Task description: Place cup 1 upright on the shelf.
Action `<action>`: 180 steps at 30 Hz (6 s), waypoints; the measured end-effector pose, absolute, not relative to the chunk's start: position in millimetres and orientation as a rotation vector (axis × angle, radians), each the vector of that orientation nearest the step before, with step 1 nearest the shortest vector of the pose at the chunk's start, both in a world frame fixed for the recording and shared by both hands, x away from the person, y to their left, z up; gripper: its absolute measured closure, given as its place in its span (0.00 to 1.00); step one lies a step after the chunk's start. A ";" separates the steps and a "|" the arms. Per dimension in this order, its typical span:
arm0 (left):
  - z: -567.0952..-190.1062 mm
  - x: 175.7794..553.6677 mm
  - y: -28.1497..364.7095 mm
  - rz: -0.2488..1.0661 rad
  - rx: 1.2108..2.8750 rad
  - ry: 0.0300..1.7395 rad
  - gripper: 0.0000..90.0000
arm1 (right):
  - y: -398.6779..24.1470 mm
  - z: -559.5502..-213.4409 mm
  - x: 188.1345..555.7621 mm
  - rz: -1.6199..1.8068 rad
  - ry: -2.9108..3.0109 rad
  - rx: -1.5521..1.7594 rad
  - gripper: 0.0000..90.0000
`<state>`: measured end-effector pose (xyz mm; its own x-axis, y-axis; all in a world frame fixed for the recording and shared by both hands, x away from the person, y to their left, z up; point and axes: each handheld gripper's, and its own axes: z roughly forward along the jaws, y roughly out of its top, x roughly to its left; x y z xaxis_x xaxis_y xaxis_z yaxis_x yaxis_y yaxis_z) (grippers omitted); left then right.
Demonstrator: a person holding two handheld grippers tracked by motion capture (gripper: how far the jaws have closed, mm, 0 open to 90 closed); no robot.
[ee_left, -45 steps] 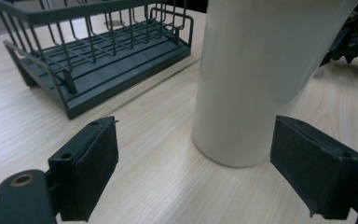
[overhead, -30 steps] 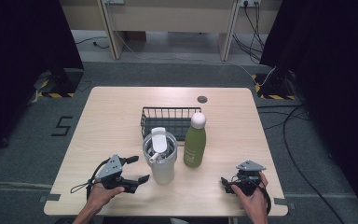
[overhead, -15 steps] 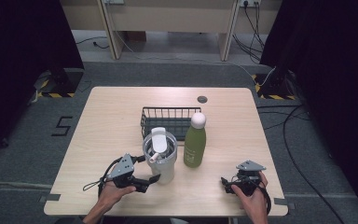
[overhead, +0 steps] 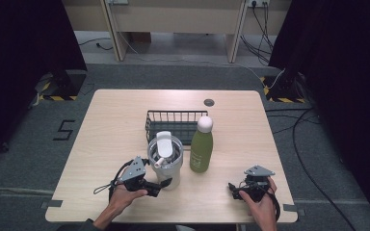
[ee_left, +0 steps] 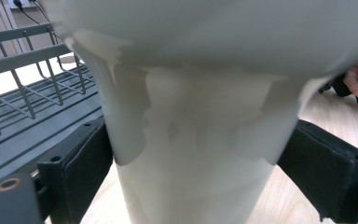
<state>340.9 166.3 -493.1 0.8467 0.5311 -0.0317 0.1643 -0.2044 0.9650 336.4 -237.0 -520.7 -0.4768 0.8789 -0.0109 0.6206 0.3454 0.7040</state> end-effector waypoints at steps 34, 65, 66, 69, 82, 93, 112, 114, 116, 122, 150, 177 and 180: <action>-499.8 353.2 151.2 0.350 1.721 0.514 0.09 | -236.7 -520.6 336.1 0.908 2.226 1.320 0.00; -499.3 355.7 155.2 0.343 1.684 0.532 0.11 | -236.6 -520.6 336.2 0.909 2.228 1.319 0.00; -499.0 355.9 155.3 0.339 1.685 0.533 0.11 | -236.6 -520.6 336.2 0.909 2.228 1.320 0.00; -498.2 356.2 155.6 0.358 1.696 0.533 0.11 | -236.6 -520.6 336.2 0.909 2.228 1.320 0.00; -479.2 362.8 165.2 0.388 1.672 0.539 0.12 | -236.6 -520.6 336.3 0.910 2.228 1.320 0.00; -444.9 377.8 170.1 0.426 1.659 0.529 0.12 | -236.6 -520.6 336.6 0.910 2.229 1.317 0.00; -418.2 404.9 175.1 0.460 1.663 0.554 0.12 | -236.5 -520.5 336.7 0.910 2.230 1.319 0.00; -414.3 408.8 175.3 0.457 1.656 0.560 0.12 | -236.4 -520.4 336.7 0.910 2.230 1.321 0.00; -410.1 413.3 175.7 0.454 1.650 0.567 0.12 | -236.5 -520.3 336.7 0.908 2.231 1.321 0.00; -397.3 426.9 180.1 0.452 1.643 0.588 0.12 | -236.5 -520.3 336.7 0.908 2.231 1.321 0.00; -368.1 495.8 166.1 0.504 1.648 0.662 0.12 | -236.5 -520.3 336.9 0.908 2.232 1.322 0.00; -415.5 522.1 163.3 0.532 1.651 0.727 0.12 | -236.4 -520.3 337.0 0.908 2.233 1.322 0.00; -419.7 521.8 162.1 0.536 1.663 0.722 0.12 | -236.9 -520.3 337.4 0.907 2.234 1.312 0.00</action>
